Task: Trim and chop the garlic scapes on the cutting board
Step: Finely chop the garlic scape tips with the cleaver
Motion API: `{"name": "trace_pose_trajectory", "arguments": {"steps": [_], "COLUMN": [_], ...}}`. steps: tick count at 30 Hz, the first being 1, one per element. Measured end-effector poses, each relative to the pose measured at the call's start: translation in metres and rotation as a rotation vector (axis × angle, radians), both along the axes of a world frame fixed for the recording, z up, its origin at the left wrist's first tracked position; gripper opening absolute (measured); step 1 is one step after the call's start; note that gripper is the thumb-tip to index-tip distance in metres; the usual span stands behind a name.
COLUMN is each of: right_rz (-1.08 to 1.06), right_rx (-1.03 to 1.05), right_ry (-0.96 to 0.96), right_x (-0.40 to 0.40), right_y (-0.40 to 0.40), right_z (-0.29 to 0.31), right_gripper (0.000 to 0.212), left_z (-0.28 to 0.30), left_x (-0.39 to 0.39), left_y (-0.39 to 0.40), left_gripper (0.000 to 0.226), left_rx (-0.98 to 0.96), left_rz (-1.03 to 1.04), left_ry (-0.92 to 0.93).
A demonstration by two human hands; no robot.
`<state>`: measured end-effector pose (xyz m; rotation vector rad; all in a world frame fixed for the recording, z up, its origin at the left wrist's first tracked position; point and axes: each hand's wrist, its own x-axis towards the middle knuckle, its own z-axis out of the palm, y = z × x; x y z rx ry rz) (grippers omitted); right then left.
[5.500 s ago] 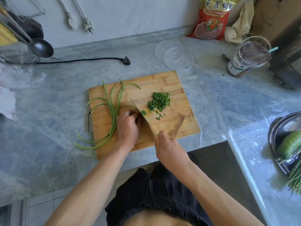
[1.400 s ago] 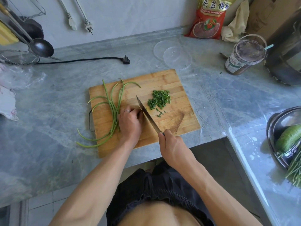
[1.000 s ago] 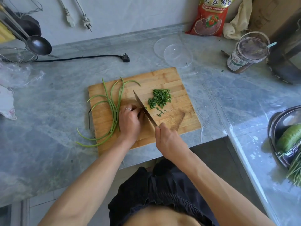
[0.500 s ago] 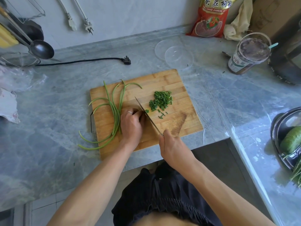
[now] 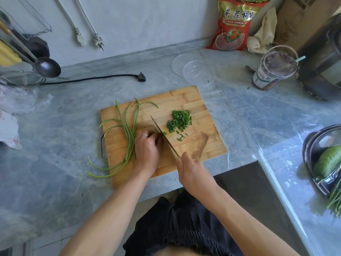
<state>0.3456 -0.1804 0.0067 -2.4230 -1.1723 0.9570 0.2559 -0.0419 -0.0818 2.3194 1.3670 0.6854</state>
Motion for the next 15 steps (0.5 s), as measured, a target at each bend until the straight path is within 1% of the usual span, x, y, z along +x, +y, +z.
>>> {"name": "trace_pose_trajectory", "arguments": {"steps": [3, 6, 7, 8, 9, 10, 11, 14, 15], "right_rz": [0.0, -0.022, -0.005, -0.019, 0.02, 0.038, 0.036, -0.046, -0.037], "right_rx": [0.07, 0.097, 0.112, 0.148, 0.153, 0.141, 0.136, 0.174, 0.166], "right_ry": [-0.043, 0.008, 0.01, 0.042, 0.055, 0.058, 0.05, 0.03, 0.021], "right_x": [-0.001, -0.002, -0.001, 0.0, 0.002, 0.006, 0.01, 0.012, 0.01], "right_y": [0.01, 0.018, 0.014, 0.009, 0.003, -0.001, -0.004, 0.006, 0.012], "right_z": [-0.01, -0.006, -0.006, -0.003, -0.004, -0.005, -0.011, -0.02, -0.02], "right_gripper": [0.029, 0.027, 0.029, 0.037, 0.047, 0.053, 0.053, 0.036, 0.033], "left_z": [0.0, -0.002, -0.002, -0.003, -0.003, -0.004, -0.005, -0.006, -0.006], "left_x": [0.0, 0.0, 0.0, 0.0, 0.0, 0.0, 0.001, 0.0, 0.0], "left_y": [0.0, 0.0, 0.0, -0.002, -0.001, -0.002, -0.001, -0.001, 0.0], "left_gripper": [0.017, 0.011, 0.011, 0.014, 0.016, 0.018, 0.019, 0.013, 0.013], "left_rx": [0.003, -0.004, -0.008, -0.01, -0.009, -0.006, -0.002, 0.006, 0.002], "left_rz": [0.001, 0.008, 0.008, 0.008, 0.009, 0.012, 0.014, 0.013, 0.013], "left_ry": [-0.023, -0.036, -0.041, -0.049, -0.057, -0.064, -0.066, -0.067, -0.065]}}
